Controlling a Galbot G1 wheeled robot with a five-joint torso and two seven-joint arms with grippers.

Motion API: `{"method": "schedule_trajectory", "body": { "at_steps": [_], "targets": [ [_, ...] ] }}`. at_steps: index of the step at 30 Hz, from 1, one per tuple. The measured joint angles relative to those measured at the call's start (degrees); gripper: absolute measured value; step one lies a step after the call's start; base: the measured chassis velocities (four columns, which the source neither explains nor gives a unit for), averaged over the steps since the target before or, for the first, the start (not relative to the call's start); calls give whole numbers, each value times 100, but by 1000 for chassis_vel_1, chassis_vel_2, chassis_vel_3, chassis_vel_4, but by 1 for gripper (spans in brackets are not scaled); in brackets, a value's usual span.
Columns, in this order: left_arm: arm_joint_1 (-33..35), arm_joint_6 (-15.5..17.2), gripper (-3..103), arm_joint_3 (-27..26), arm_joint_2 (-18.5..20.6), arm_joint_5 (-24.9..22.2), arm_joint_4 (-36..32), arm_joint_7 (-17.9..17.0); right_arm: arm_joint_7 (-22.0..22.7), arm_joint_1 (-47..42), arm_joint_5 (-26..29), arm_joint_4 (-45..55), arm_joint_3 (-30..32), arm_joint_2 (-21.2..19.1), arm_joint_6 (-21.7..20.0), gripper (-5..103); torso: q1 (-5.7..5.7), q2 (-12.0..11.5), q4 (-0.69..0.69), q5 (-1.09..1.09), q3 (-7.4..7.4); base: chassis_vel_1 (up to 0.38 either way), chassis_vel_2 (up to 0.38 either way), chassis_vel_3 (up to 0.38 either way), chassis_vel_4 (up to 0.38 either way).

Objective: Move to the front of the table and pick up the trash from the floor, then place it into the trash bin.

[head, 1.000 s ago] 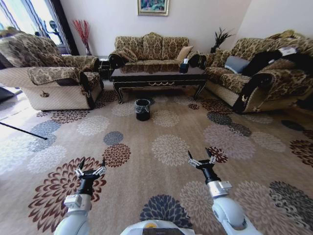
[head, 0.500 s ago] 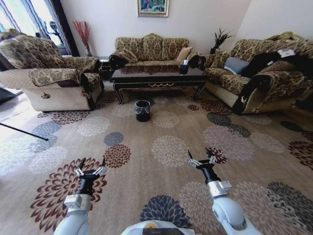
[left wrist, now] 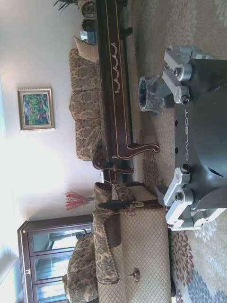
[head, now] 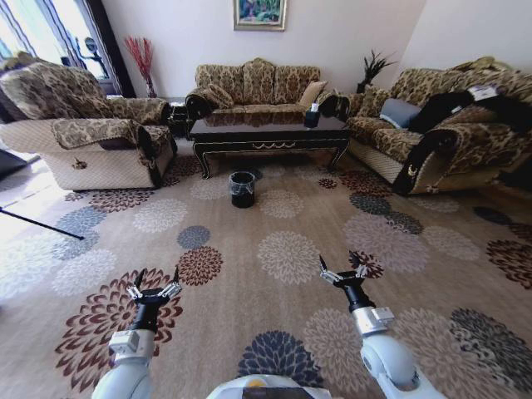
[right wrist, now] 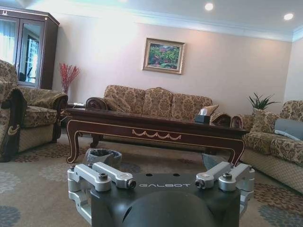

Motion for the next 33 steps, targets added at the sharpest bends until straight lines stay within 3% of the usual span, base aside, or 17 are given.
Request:
{"method": "schedule_trajectory", "body": {
  "at_steps": [33],
  "targets": [
    [0,0,100,0,0,0,0,0,0,0,0,0,0,0,0,100,277,785,0,0,507,0,0,0,0]
  ]
}}
